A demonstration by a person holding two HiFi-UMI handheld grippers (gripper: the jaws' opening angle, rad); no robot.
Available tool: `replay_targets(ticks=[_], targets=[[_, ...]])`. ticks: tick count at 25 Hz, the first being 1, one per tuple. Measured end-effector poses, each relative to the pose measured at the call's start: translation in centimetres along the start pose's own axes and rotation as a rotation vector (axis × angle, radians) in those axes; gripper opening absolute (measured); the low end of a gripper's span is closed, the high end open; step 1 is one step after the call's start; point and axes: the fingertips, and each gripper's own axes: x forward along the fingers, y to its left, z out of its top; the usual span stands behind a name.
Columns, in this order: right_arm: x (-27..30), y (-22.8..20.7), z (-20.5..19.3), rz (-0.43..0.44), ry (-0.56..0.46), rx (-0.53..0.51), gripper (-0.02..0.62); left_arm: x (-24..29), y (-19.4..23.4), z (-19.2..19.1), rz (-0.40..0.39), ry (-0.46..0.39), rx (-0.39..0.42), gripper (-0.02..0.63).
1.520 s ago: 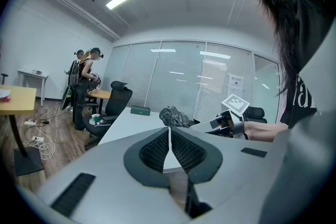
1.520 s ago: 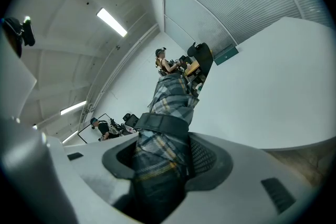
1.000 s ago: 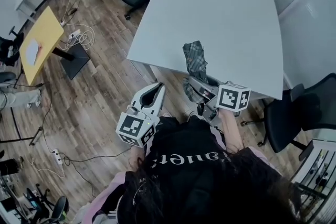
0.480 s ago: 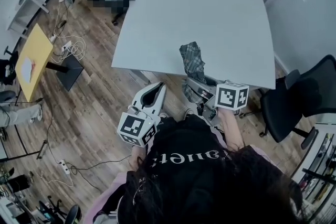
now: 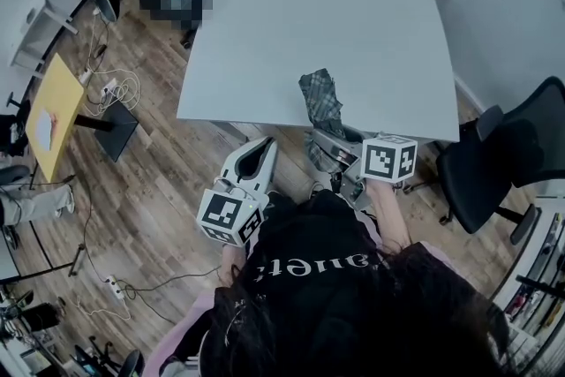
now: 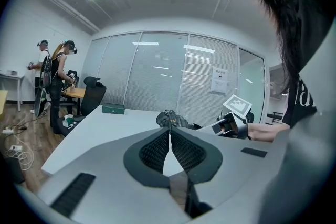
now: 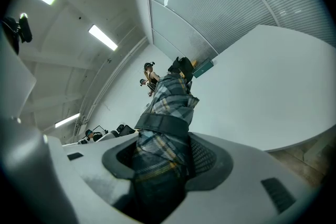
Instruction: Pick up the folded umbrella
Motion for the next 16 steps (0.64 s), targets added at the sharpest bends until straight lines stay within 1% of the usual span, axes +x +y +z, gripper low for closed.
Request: replay_targets(ticks=[16], targets=[[-0.7, -1.4, 0.3, -0.012, 0.000, 0.015, 0.230, 0.8, -0.9, 0.2, -0.001, 0.005, 0.007, 0.028]])
